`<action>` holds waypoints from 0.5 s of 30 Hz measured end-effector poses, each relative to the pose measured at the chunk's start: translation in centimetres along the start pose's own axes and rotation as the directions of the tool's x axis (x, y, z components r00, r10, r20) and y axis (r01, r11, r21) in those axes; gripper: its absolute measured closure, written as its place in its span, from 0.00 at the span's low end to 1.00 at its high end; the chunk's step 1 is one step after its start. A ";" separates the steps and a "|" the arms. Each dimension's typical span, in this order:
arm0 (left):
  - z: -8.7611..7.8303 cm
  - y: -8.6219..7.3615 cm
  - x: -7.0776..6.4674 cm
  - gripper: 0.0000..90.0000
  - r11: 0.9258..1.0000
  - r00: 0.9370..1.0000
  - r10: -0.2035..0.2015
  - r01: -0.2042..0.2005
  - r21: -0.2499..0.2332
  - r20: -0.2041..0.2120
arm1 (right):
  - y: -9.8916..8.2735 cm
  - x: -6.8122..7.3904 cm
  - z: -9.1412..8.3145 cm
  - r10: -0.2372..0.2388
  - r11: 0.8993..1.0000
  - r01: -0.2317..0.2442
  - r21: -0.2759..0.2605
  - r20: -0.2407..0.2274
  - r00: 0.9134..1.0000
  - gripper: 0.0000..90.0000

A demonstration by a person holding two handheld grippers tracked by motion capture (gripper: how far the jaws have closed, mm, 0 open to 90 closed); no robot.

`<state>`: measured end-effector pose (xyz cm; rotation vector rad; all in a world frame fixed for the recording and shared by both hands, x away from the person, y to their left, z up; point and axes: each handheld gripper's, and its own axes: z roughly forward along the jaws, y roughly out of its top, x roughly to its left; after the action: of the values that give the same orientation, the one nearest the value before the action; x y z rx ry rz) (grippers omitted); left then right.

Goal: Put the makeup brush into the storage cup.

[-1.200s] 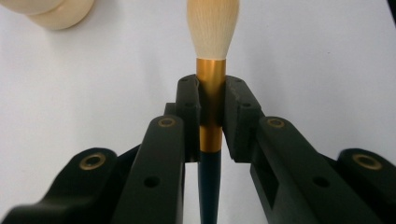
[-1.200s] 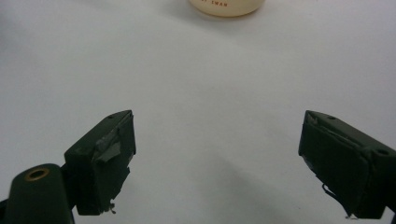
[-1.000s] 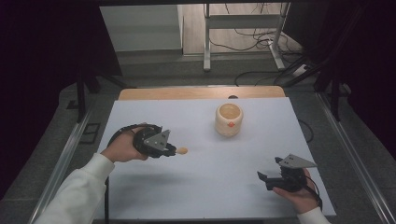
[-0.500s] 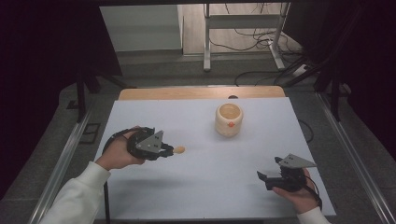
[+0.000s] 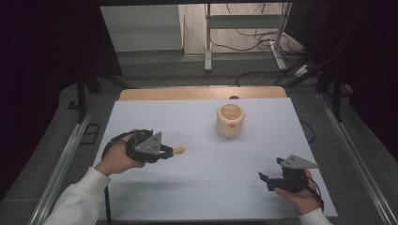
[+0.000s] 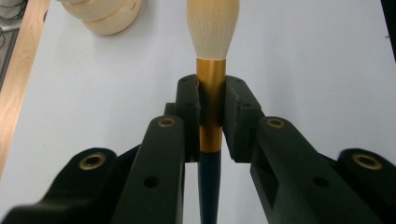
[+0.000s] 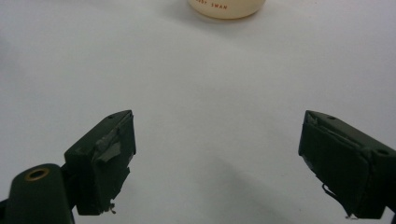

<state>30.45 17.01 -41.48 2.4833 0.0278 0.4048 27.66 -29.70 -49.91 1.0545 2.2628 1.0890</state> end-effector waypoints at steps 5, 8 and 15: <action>-0.2 0.1 -0.1 0.87 0.998 0.998 -0.056 0.055 -0.006 -0.014 | 0.0 0.0 0.0 -0.001 1.000 0.001 0.000 0.001 1.000 0.13; -0.1 0.1 -0.2 0.87 0.995 0.995 -0.099 0.099 0.003 -0.029 | 0.0 0.0 0.0 -0.002 1.000 0.002 -0.001 0.002 1.000 0.13; 0.5 0.0 -0.2 0.87 0.980 0.979 -0.198 0.199 0.010 -0.041 | 0.1 0.0 0.0 -0.003 1.000 0.003 -0.004 0.001 1.000 0.13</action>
<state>30.37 16.70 -41.92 2.4572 0.2939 0.3700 27.64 -29.67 -49.85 1.0496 2.2597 1.0906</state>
